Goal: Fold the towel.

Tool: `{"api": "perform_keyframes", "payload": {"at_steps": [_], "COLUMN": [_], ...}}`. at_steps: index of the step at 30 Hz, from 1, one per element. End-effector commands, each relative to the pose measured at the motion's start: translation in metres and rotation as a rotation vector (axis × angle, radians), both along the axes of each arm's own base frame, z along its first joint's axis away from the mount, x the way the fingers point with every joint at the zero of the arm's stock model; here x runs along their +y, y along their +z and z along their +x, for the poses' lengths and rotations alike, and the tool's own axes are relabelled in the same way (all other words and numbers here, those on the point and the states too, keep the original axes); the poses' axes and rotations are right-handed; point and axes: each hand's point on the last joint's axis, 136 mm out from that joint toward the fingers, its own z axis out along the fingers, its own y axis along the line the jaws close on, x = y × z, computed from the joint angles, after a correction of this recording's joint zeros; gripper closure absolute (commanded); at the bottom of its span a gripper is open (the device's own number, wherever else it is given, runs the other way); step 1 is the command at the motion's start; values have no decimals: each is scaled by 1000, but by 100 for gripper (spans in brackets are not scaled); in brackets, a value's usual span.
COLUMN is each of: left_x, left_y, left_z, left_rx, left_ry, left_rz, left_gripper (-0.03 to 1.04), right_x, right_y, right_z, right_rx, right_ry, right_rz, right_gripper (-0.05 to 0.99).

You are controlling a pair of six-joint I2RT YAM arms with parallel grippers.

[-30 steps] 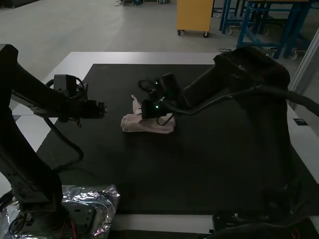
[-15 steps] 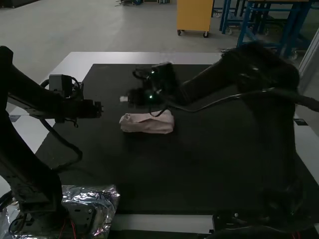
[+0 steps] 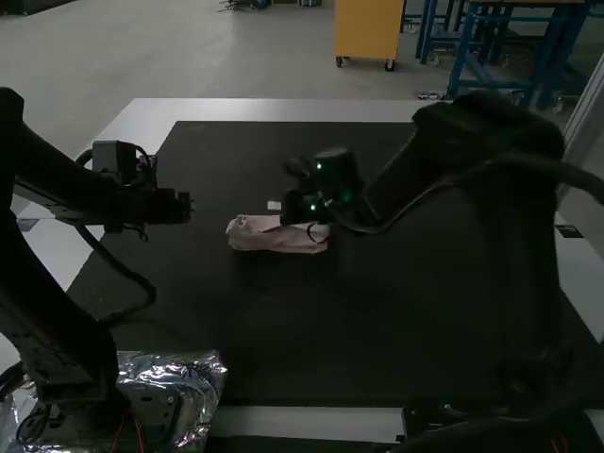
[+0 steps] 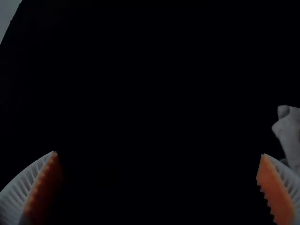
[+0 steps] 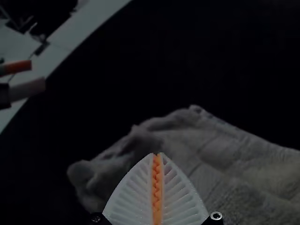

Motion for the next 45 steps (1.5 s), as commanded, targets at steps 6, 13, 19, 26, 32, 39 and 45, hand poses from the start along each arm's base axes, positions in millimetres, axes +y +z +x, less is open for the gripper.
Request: {"api": "perform_keyframes", "payload": {"at_steps": [6, 13, 19, 26, 32, 39, 45], "left_x": [2, 3, 2, 2, 0, -19, -34], "left_y": [21, 26, 41, 75, 139, 199, 238], "left_z": [1, 2, 2, -5, -14, -41, -74], "left_rx": [-59, -72, -104, -154, -305, -440, -555], "left_ry": [10, 11, 10, 13, 11, -32, -60], "left_rz": [12, 13, 14, 24, 45, 50, 27], "left_gripper": [4, 4, 4, 4, 4, 4, 4], "right_x": [4, 8, 7, -15, -63, -150, -221], "right_y": [-26, -65, -79, 53, 193, 289, 349], "right_z": [8, 1, -1, 38, 34, -6, -69], "right_rx": [17, 66, 95, -35, -207, -382, -566], "right_ry": [0, 13, 6, -80, -167, -308, -409], "right_rz": [3, -38, -47, 105, 183, 200, 262], "right_gripper": [96, 96, 96, 78, 1, 1, 1]}}
